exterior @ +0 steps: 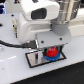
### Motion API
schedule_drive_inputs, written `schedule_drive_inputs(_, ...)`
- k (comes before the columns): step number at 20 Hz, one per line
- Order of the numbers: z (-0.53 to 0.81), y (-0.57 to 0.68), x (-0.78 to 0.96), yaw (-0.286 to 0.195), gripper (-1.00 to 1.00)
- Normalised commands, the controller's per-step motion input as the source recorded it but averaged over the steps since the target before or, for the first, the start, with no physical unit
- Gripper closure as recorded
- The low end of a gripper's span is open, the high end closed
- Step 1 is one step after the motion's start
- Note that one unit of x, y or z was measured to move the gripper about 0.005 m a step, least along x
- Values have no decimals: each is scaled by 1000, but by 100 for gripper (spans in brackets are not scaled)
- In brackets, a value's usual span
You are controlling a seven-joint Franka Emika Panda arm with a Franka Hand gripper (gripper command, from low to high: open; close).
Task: Insert the blue gear onto the right peg, followed by the red gear
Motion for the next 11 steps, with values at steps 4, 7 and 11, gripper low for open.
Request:
schedule_drive_inputs(4, 465, 171, 10, 0, -100)
schedule_drive_inputs(7, 602, 154, 1, 0, -100)
schedule_drive_inputs(11, 483, 44, -9, 0, -100)
